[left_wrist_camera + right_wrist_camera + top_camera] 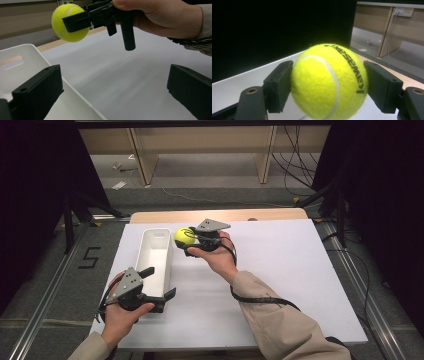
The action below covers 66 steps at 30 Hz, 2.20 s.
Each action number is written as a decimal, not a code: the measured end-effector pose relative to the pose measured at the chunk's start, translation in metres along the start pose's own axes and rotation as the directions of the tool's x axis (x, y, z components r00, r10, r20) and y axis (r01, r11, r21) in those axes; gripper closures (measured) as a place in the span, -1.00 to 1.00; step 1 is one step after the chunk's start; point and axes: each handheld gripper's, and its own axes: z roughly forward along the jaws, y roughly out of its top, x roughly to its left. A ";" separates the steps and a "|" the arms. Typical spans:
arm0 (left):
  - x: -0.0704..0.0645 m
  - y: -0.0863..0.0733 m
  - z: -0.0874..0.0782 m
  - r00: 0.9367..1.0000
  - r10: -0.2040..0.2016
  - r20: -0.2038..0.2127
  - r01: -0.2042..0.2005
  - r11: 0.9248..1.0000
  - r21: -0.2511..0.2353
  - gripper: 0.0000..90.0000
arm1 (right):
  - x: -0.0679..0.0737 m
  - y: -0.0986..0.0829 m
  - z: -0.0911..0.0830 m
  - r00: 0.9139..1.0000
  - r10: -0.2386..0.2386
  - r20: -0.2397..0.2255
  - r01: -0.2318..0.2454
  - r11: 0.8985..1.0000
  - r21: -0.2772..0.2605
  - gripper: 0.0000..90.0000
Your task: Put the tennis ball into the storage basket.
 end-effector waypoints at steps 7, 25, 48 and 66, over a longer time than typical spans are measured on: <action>0.000 0.000 0.000 1.000 0.001 0.000 -0.001 1.000 0.000 -1.00 | 0.002 0.001 0.003 1.000 -0.001 -0.006 0.001 1.000 0.000 -0.39; 0.000 0.000 0.000 1.000 0.005 -0.003 -0.005 1.000 -0.005 -1.00 | 0.008 0.006 0.012 1.000 -0.010 -0.024 0.010 1.000 0.003 -0.39; 0.000 0.000 0.000 1.000 0.005 0.000 -0.005 1.000 -0.006 -1.00 | 0.016 0.011 0.023 0.999 -0.019 -0.044 0.019 1.000 -0.001 -0.39; 0.000 0.001 0.000 1.000 0.012 0.003 -0.012 1.000 -0.005 -1.00 | 0.019 0.012 0.031 0.998 -0.022 -0.056 0.022 1.000 0.011 -0.39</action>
